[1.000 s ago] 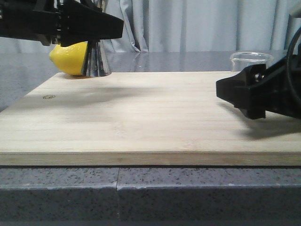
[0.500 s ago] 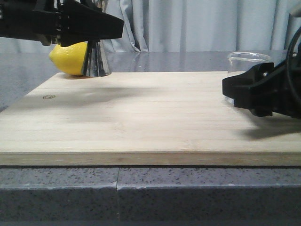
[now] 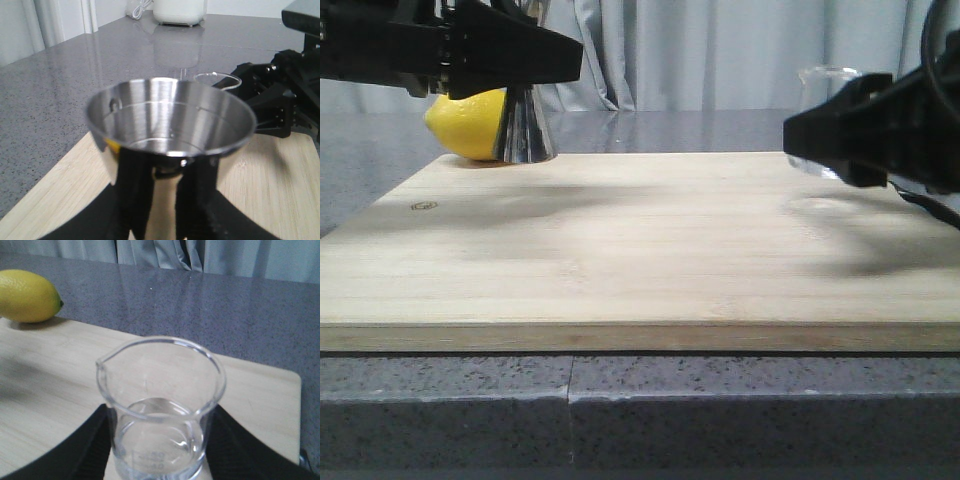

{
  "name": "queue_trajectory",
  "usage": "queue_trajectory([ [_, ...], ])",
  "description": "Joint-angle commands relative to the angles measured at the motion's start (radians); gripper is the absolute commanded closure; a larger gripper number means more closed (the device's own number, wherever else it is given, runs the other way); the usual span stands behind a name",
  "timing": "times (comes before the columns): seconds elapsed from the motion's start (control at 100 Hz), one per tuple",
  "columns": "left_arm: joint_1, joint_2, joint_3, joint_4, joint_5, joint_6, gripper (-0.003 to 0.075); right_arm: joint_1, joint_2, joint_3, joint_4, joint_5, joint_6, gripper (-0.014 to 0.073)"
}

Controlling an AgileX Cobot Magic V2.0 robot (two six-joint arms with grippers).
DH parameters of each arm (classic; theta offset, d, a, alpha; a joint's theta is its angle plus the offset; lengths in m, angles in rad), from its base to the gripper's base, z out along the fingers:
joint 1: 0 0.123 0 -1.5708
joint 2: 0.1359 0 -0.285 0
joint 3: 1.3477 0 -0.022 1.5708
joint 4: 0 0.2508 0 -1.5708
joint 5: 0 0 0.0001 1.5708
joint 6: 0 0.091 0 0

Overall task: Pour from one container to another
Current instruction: 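Lift the glass beaker with the right gripper above the jigger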

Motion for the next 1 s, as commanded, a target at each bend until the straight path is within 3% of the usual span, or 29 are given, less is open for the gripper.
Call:
queue_trajectory([
  [0.0,-0.009,-0.046,-0.025,-0.081,0.102,-0.009,0.0523,-0.005,-0.066,-0.092,-0.002,0.038,-0.038,0.0297],
  [0.41,-0.009,-0.046,-0.025,-0.081,0.102,-0.009,0.0523,0.002,-0.098,-0.573,-0.152,0.718,-0.04,0.0297],
  [0.81,-0.009,-0.046,-0.025,-0.081,0.102,-0.009,0.0523,0.138,0.054,-0.877,-0.424,0.971,-0.041,0.0297],
  [0.99,-0.009,-0.046,-0.025,-0.081,0.102,-0.009,0.0523,0.199,0.093,-0.941,-0.579,0.986,-0.042,0.0297],
])
